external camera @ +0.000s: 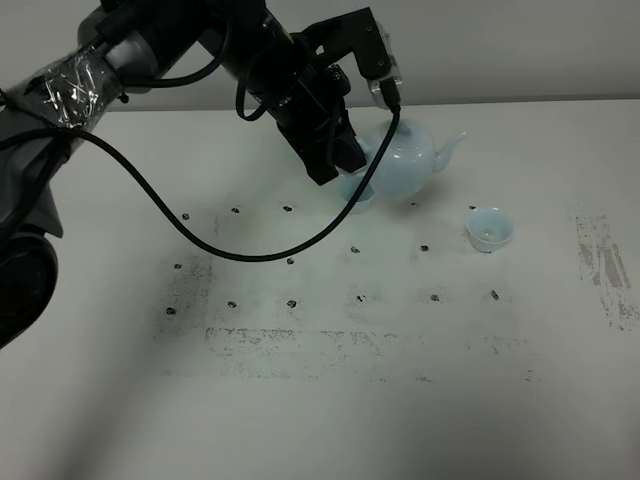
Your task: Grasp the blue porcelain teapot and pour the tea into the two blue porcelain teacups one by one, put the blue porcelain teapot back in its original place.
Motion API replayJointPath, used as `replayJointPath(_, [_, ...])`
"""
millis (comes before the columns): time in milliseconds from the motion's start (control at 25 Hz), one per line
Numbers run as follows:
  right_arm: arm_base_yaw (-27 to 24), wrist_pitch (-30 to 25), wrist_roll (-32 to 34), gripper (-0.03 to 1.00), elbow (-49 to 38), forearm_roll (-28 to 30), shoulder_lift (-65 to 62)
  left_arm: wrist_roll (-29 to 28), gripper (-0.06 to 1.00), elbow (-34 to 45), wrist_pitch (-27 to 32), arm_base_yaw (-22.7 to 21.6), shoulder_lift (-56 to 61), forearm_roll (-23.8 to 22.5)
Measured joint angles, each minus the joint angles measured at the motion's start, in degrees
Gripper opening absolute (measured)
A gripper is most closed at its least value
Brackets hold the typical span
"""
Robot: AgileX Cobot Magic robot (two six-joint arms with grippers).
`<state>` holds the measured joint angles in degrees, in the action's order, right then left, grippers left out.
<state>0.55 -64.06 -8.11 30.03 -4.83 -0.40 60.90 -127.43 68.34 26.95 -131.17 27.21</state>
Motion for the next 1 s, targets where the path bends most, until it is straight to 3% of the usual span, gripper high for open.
replayJointPath(280, [0.0,0.0,0.0,0.52,0.0,0.0,0.0,0.63,0.0,0.0,0.06,2.15,-2.09,-0.26])
replayJointPath(680, [0.0,0.0,0.0,0.52,0.0,0.0,0.0,-1.56,0.0,0.0,-6.57,3.98,-4.03,-8.06])
replayJointPath(1000, [0.0,0.0,0.0,0.52,0.0,0.0,0.0,-1.78,0.0,0.0,-7.7,4.14,-4.03,-6.48])
